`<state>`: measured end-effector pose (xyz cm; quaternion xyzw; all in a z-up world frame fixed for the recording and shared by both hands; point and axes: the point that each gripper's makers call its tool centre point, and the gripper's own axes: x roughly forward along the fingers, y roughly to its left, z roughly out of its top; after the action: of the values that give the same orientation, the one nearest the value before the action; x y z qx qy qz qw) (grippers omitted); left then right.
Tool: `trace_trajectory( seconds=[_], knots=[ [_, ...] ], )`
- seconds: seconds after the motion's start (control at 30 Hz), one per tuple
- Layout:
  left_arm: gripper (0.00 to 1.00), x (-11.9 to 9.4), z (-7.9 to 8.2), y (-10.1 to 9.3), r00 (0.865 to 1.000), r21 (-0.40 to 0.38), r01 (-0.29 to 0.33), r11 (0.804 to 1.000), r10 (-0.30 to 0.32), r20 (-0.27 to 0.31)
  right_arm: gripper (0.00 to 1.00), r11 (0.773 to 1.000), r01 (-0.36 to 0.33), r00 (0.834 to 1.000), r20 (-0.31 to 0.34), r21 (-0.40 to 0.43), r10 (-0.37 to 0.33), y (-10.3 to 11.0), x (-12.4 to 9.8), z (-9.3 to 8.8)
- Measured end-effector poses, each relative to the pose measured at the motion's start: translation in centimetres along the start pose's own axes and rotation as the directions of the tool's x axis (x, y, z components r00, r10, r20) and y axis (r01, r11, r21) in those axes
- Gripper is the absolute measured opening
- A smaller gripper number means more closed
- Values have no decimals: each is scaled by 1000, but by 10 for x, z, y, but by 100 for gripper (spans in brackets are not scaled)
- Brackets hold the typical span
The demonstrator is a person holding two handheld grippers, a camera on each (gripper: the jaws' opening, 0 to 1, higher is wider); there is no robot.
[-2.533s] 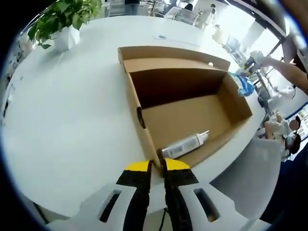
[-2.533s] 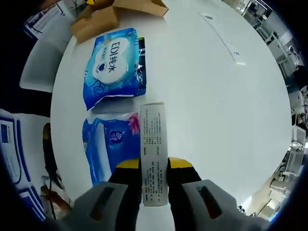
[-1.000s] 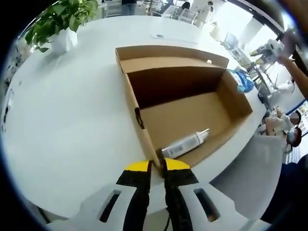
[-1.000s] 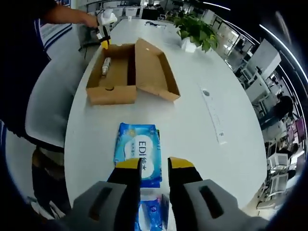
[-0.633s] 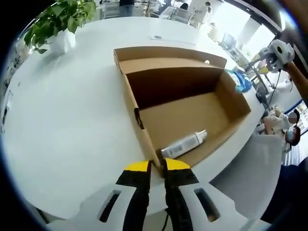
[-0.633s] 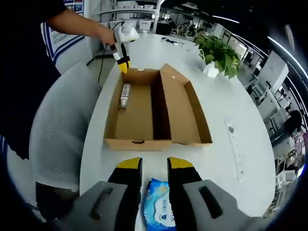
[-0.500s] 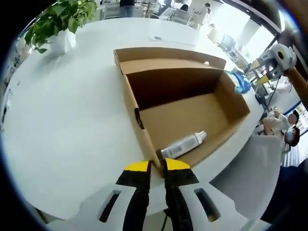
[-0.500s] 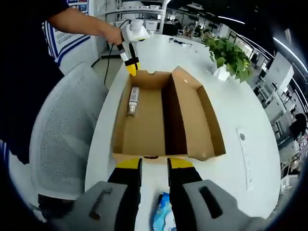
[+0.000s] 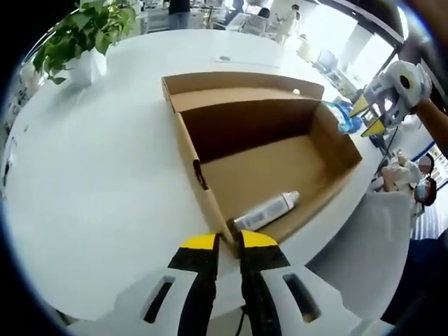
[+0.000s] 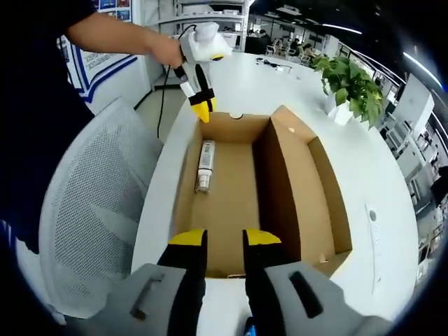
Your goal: Operate the shoe box by opening the lid, removing the specified soft item, and placing it in the target area until the item is outside and the box remains undamaged.
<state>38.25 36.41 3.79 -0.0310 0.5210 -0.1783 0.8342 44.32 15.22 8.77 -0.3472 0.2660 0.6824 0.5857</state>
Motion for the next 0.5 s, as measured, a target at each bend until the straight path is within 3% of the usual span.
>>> trace_trajectory(
  seconds=[0.17, 0.27, 0.33, 0.4, 0.43, 0.5],
  knots=[
    [10, -8, 4, 5, 999, 158, -31, 987, 37, -32, 17, 1000, -10, 1000, -3, 14, 10, 5, 11, 0],
    [13, -17, 14, 9, 997, 267, -57, 962, 67, -30, 17, 1000, -14, 1000, 3, 23, 14, 6, 16, 2],
    [19, -22, 28, 4, 999, 348, -47, 936, 51, -3, 17, 1000, -15, 1000, 5, 25, 15, 7, 20, 3],
    [20, -24, 40, -5, 1000, 429, -6, 903, 8, -4, 17, 999, -20, 1000, 11, 29, 20, 9, 24, 4],
    [20, -23, 43, -14, 999, 518, 43, 855, -30, -32, 17, 999, -21, 1000, 13, 31, 21, 9, 25, 4],
    [21, -17, 43, -25, 994, 619, 105, 778, -68, -82, 16, 999, -27, 1000, 14, 35, 26, 10, 29, 5]
  ],
)
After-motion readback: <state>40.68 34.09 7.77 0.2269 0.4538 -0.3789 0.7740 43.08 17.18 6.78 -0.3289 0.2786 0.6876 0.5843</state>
